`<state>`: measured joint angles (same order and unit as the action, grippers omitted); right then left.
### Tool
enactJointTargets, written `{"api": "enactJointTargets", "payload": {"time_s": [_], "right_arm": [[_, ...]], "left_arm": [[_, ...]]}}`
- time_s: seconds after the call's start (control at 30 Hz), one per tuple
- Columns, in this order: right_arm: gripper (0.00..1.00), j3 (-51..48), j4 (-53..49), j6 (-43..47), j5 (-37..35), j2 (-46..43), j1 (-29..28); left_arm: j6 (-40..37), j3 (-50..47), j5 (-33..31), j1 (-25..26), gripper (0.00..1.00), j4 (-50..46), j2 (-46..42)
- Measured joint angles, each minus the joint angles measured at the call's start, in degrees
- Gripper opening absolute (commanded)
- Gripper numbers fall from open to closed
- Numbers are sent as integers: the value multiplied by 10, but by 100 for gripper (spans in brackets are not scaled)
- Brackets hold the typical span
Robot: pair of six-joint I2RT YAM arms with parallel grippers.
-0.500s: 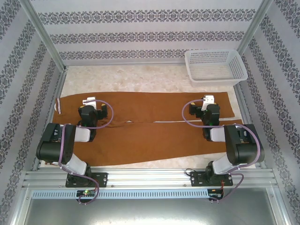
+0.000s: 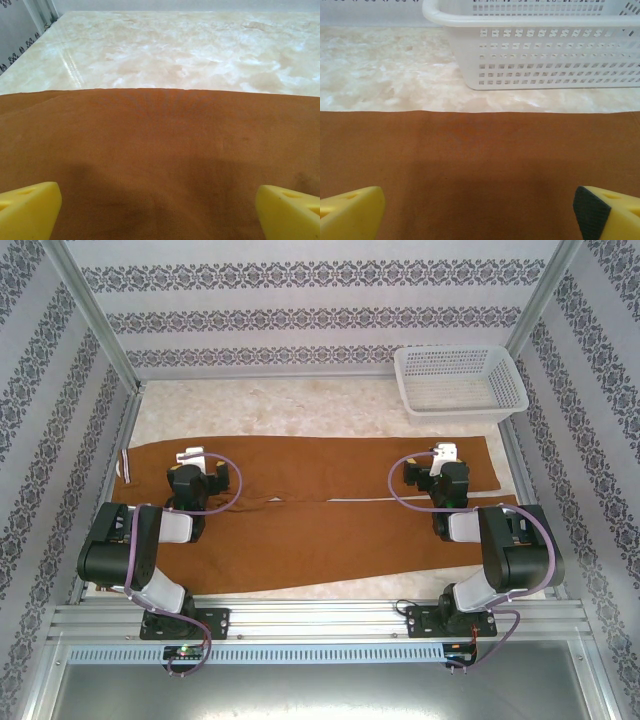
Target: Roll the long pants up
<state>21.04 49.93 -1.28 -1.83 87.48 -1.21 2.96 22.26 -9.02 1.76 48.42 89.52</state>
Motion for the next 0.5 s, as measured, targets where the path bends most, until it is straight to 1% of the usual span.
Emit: {"api": "enactJointTargets", "payload": {"time_s": [0.33,0.4,0.5], "right_arm": [[98,7,-17,-3,-7,-8,0],[98,19,-57,-10,-23,-28,0],[98,81,-181,-17,-48,-73,3]], "left_arm": [[0,0,-3,0,100,-1,0],[0,0,-5,0,100,-5,-2],[0,0,-5,0,100,-10,-6]]}}
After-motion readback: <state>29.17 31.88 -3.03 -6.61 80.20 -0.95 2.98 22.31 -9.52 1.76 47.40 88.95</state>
